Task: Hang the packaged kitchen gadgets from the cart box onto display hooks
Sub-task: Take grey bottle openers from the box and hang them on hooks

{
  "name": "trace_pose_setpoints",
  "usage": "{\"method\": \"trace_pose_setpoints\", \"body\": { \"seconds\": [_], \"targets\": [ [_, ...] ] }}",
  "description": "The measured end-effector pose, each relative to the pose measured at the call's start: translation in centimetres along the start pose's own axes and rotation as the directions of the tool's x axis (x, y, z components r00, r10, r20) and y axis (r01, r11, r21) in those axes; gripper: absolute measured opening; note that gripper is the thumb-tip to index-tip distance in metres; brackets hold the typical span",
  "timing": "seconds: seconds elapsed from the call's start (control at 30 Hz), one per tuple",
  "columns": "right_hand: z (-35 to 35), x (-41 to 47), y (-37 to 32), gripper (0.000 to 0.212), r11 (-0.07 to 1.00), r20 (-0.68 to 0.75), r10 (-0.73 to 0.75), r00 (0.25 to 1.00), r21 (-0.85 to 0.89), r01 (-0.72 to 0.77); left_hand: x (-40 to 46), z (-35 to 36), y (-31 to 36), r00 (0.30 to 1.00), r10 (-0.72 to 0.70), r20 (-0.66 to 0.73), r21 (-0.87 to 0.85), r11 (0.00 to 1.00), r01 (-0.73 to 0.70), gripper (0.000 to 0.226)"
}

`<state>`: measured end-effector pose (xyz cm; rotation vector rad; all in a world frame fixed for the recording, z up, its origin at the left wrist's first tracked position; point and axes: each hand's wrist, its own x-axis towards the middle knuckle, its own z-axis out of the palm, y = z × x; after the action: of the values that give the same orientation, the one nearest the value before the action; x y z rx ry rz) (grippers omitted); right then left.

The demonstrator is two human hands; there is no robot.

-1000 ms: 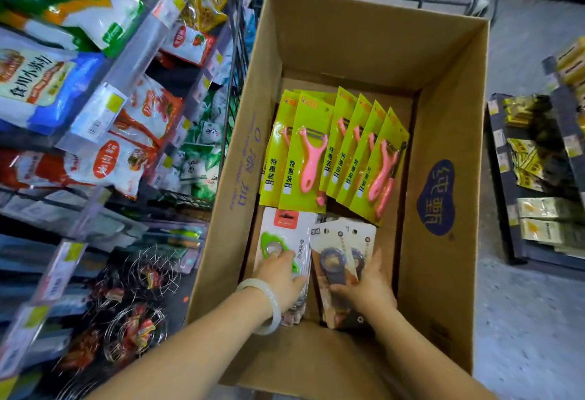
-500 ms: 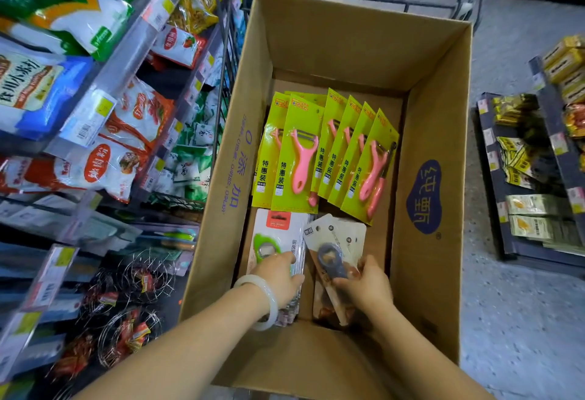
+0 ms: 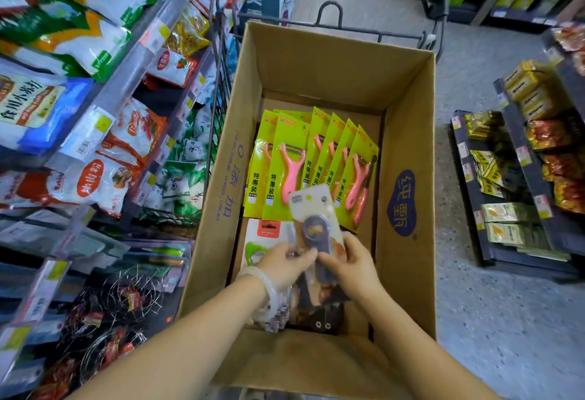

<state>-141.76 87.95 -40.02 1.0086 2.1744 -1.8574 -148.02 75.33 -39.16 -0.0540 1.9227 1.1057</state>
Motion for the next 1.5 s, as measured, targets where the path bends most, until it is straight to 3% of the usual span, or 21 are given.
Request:
{"method": "trace_pose_setpoints", "body": {
  "seconds": [0.07, 0.1, 0.23, 0.27, 0.33, 0.4, 0.47, 0.57, 0.7, 0.9, 1.0, 1.17, 1.3, 1.5],
  "targets": [
    [0.9, -0.1, -1.7, 0.016, 0.998, 0.070, -0.066, 0.995, 0.006, 0.065, -0.2, 0.2, 1.7, 0.999, -0.049, 0.018, -0.481, 0.875, 0.052, 0.023],
    [1.2, -0.1, -2.4, 0.013, 0.995, 0.101, -0.096, 0.990, 0.019, 0.094, -0.2, 0.0, 2.2, 0.998, -0.054, -0.015, -0.591, 0.806, 0.034, 0.015],
    [1.1, 0.8, -3.7, 0.016, 0.981, 0.106, -0.055, 0.993, 0.190, 0.034, 0.4, -2.0, 2.4, 0.976, -0.044, -0.212, -0.617, 0.781, -0.099, 0.005],
    [0.8, 1.3, -3.1, 0.019, 0.989, 0.035, -0.018, 0.999, 0.149, 0.012, 0.5, -2.6, 2.1, 0.968, -0.034, -0.251, -0.586, 0.801, -0.123, 0.005],
    [0.4, 2.4, -0.1, 0.034, 0.988, -0.109, 0.079, 0.991, -0.123, -0.093, 0.4, -3.3, 1.2, 0.960, -0.055, -0.274, -0.554, 0.825, -0.111, 0.015],
    [0.7, 2.3, 3.2, 0.060, 0.902, -0.153, 0.194, 0.969, -0.361, -0.238, 0.2, -3.6, -0.1, 0.957, -0.069, -0.283, -0.515, 0.852, -0.091, 0.018],
    [1.8, 1.9, 5.7, 0.081, 0.848, -0.139, 0.261, 0.955, -0.439, -0.296, 0.2, -3.6, -1.2, 0.955, -0.070, -0.287, -0.457, 0.887, -0.072, 0.019],
    [3.3, 1.8, 7.0, 0.093, 0.791, -0.154, 0.279, 0.948, -0.523, -0.318, -0.1, -3.3, -2.3, 0.949, -0.089, -0.301, -0.430, 0.901, -0.051, 0.019],
    [3.6, 1.7, 7.8, 0.076, 0.704, -0.197, 0.296, 0.935, -0.616, -0.353, -0.4, -3.1, -2.4, 0.952, -0.093, -0.291, -0.490, 0.869, -0.065, 0.015],
    [1.0, 1.6, 7.7, 0.022, 0.734, -0.129, 0.315, 0.940, -0.595, -0.327, -0.9, -3.2, -1.3, 0.954, -0.047, -0.296, -0.513, 0.851, -0.118, 0.023],
    [-0.2, 1.7, 7.1, 0.016, 0.818, -0.060, 0.312, 0.948, -0.490, -0.300, -1.1, -3.1, -0.7, 0.947, -0.044, -0.318, -0.500, 0.857, -0.128, 0.025],
    [-2.0, 1.0, 3.3, 0.010, 0.959, 0.001, 0.276, 0.961, -0.069, -0.275, -1.6, -2.9, 0.2, 0.942, -0.040, -0.334, -0.492, 0.859, -0.139, 0.022],
    [-3.0, 1.1, -0.6, 0.021, 0.940, 0.057, 0.162, 0.985, 0.294, -0.171, -2.0, -3.2, 1.4, 0.928, -0.007, -0.373, -0.501, 0.843, -0.196, 0.029],
    [-1.5, 1.2, -7.4, 0.042, 0.873, 0.142, -0.113, 0.983, 0.486, 0.030, -4.0, -4.2, 3.7, 0.878, 0.076, -0.473, -0.536, 0.766, -0.355, 0.024]
  ]
}}
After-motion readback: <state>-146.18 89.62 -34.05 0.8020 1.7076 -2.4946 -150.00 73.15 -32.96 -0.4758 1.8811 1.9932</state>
